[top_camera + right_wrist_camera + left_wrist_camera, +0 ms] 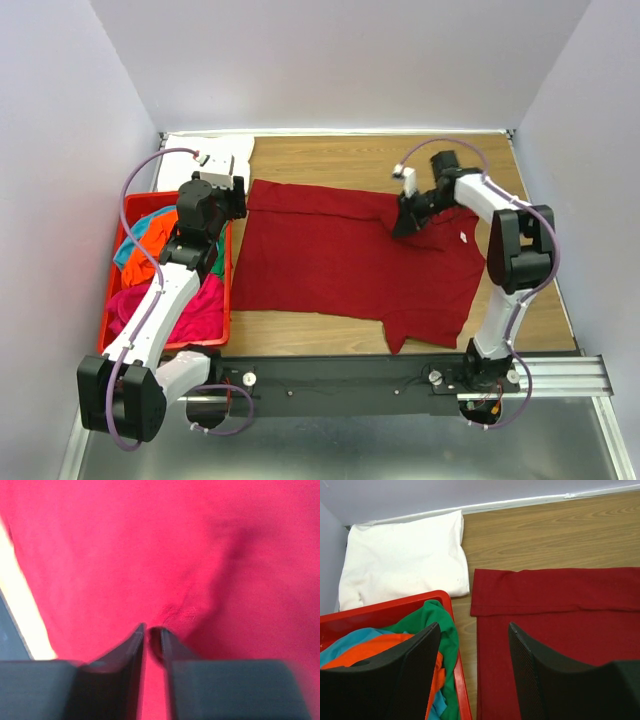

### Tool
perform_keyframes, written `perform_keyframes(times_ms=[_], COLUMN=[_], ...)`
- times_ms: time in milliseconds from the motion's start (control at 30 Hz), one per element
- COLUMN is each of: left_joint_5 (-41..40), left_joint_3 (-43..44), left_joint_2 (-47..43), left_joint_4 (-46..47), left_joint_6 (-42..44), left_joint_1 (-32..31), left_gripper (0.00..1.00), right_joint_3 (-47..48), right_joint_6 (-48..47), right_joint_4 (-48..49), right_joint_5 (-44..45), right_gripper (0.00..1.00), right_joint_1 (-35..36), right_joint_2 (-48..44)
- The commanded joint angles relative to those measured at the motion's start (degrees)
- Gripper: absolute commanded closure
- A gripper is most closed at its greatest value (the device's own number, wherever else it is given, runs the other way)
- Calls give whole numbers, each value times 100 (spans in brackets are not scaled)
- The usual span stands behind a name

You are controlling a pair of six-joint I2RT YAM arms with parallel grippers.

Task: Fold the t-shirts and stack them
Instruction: Fold the tshirt

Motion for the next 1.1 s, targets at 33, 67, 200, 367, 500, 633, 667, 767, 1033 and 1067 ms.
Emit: perform_keyframes(times_ms=[33,67,200,367,500,633,667,767,1033,1067], left_joint_5=[1,-8,-16,45,89,142,159,221,256,256], left_joint_3=[129,129,129,146,146,146,164,164,173,164], left_joint_2=[33,24,42,42,24,33,33,51,68,68], left_joint_4=[30,22,13,13,13,22,22,30,22,22], left_joint_6=[55,55,55,46,46,46,46,46,46,38], left_joint_1=[-16,-16,-16,-16,-16,-16,-16,-7,-16,-16], left_gripper=[36,36,36,36,36,36,36,36,36,36], right_joint_3=[-642,-678,-670,-521,-775,-811,-819,-898,-766,-802], right_joint_6=[-434,-434,-364,548,1656,2071,2010,1790,1421,1377], right_joint_4=[-398,-424,-459,108,1314,1773,1773,1756,1316,1307], right_joint_5=[765,846,1408,1708,2233,2642,2492,1929,1637,1673], right_gripper=[57,54,43,42,42,47,48,51,45,45], right_joint_1=[1081,1101,1101,496,-251,-533,-534,-534,-534,-534], right_joint_2=[-472,-526,-903,-1141,-1300,-1160,-1142,-975,-333,-359])
